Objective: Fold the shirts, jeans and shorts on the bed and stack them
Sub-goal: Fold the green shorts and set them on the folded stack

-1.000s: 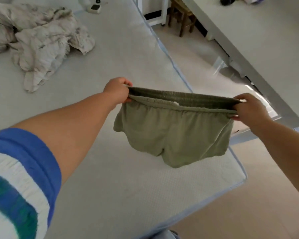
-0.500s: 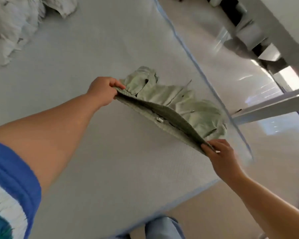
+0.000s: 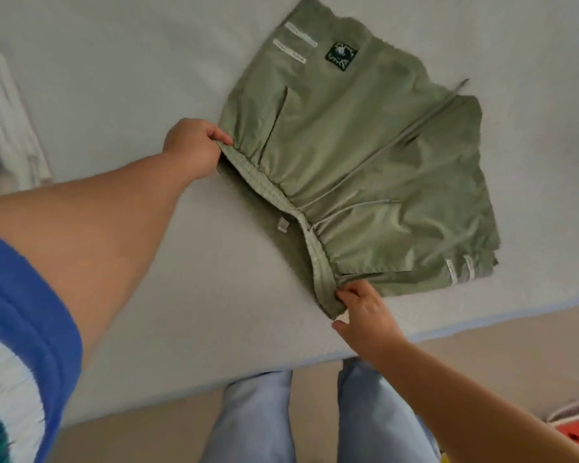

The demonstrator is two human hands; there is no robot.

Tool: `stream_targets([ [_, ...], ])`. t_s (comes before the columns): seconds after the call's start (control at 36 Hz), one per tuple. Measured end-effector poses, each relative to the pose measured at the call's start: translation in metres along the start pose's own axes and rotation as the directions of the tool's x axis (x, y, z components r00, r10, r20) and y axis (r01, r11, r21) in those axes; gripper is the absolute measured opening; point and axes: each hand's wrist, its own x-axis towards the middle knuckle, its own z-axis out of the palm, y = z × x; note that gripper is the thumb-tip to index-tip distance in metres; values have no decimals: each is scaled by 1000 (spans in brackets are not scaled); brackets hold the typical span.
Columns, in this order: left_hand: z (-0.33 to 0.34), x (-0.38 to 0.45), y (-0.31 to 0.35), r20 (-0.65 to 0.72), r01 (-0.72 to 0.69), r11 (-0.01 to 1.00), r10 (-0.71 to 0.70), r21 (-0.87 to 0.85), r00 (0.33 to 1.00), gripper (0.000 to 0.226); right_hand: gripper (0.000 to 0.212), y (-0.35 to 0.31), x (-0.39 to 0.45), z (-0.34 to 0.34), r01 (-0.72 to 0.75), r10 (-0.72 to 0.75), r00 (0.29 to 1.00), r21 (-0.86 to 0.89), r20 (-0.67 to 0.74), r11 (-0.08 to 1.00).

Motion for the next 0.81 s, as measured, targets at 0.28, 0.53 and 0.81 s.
stream_targets([
  [0.28, -30, 11, -96, -56, 211, 887, -255, -412, 965, 34, 33, -92, 9, 59, 145, -153, 987, -142, -48, 979],
  [0.53, -20, -32, -162, -1, 396, 705, -490, -589, 872, 23, 42, -132, 11, 96, 216, -211, 976, -139, 51, 966],
  [0.81, 62, -165, -144, 177, 400, 757, -362, -517, 915, 18, 33, -79, -6, 53, 221, -233, 972, -241, -21, 945],
])
